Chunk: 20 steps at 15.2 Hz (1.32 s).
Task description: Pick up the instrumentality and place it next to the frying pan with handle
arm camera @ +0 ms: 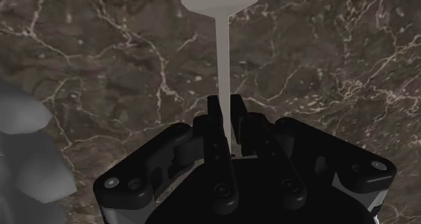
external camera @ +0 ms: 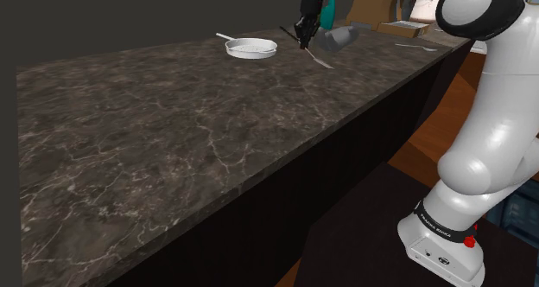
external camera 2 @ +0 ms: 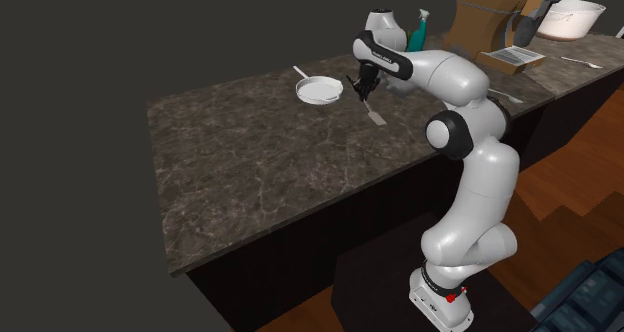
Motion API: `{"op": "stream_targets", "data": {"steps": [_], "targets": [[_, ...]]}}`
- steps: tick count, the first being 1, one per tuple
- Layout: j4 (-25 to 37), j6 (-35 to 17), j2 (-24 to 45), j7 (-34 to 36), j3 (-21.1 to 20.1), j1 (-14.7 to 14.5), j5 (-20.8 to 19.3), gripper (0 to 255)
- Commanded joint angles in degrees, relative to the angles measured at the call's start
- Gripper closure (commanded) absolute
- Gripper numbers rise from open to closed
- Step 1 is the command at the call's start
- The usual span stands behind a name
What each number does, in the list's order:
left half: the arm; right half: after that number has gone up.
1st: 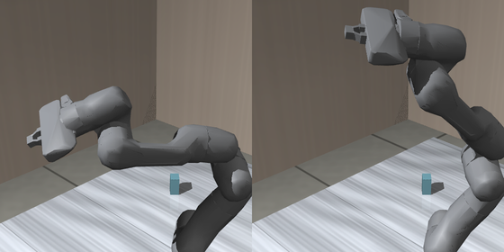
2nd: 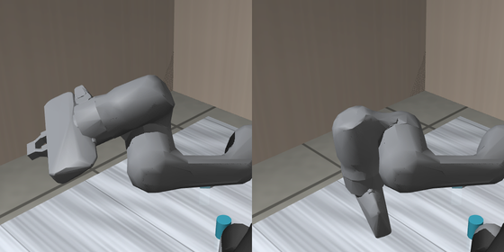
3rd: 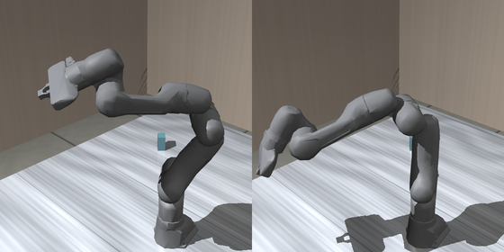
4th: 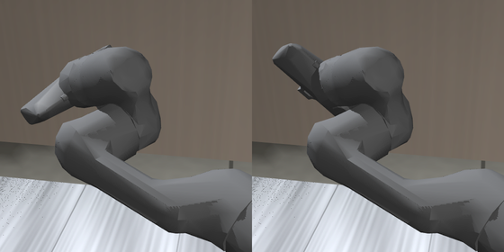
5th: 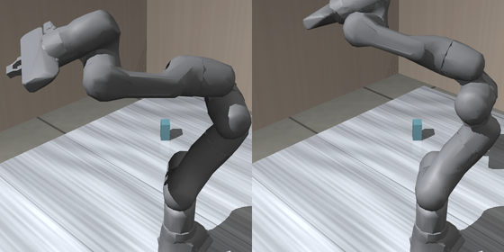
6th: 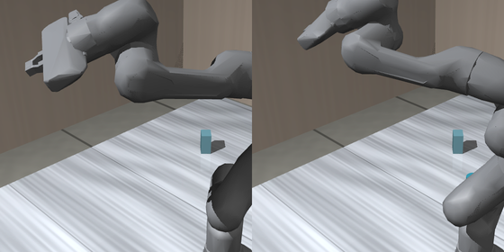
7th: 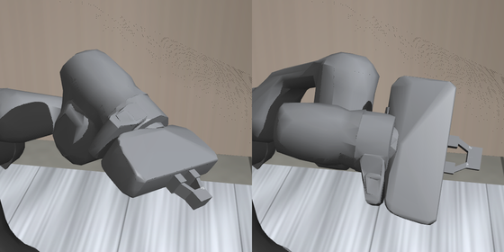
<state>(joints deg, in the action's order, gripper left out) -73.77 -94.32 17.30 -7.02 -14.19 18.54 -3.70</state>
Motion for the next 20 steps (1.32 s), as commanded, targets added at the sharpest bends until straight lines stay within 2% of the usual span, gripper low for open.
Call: {"op": "stream_targets", "data": {"steps": [1, 6, 13, 14, 19, 20], "targets": [[-2.2, -1.69, -0.54, -0.1, 0.04, 0.21, 0.15, 255], [-6.92, -5.67, -1.31, -0.16, 0.09, 0.49, 0.33, 255], [-6.92, -5.67, -1.31, -0.16, 0.08, 0.5, 0.33, 255], [-6.95, -5.69, -1.31, -0.16, 0.08, 0.51, 0.33, 0], [-6.92, -5.67, -1.31, -0.16, 0.08, 0.5, 0.33, 0], [-4.77, -3.67, -1.15, -0.16, 0.05, 0.41, 0.29, 0]]}}
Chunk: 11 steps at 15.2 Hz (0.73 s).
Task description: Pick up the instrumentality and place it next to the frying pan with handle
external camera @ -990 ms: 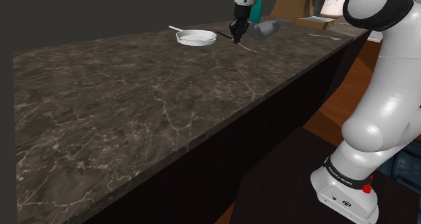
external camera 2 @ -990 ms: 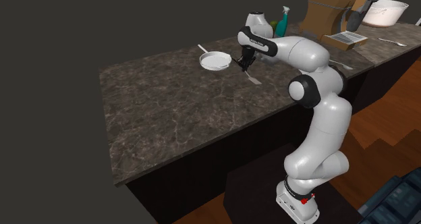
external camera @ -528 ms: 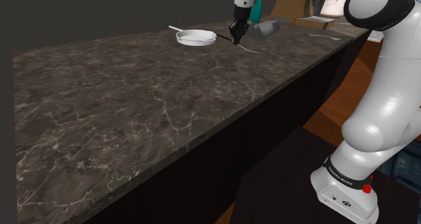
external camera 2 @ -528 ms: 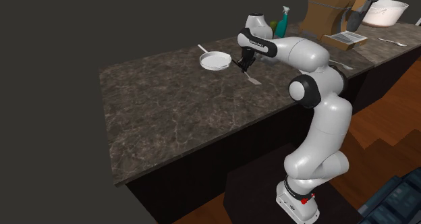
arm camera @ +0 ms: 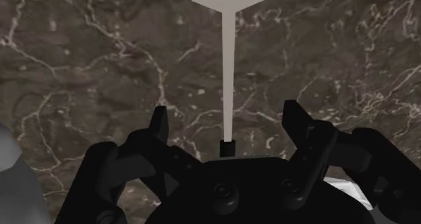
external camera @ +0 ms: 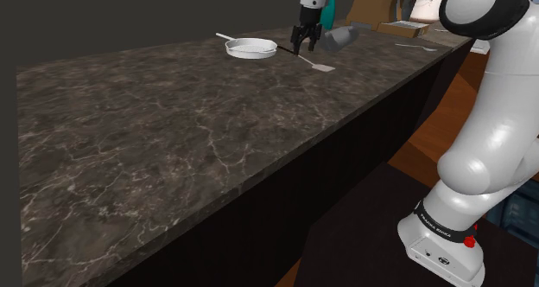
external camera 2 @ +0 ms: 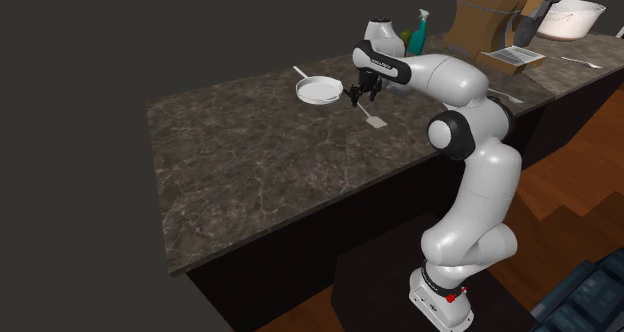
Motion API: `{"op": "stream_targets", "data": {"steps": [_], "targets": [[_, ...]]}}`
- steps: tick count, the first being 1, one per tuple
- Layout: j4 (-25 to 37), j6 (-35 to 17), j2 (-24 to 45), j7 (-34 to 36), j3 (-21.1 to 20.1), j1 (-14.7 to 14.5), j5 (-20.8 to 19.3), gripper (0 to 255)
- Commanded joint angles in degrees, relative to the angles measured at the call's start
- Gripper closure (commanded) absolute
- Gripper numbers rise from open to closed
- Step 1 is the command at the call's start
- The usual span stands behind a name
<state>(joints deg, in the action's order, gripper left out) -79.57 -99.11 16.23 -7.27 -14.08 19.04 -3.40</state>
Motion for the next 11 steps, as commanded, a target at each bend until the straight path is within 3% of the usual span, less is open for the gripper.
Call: {"op": "stream_targets", "data": {"steps": [1, 3, 11], "targets": [[3.36, 3.19, 0.19, 0.1, -0.08, -0.22, -0.06, 0], [8.01, 7.05, 0.99, 0.14, -0.13, -0.51, -0.27, 0], [8.01, 7.05, 0.99, 0.14, -0.13, -0.51, -0.27, 0]]}}
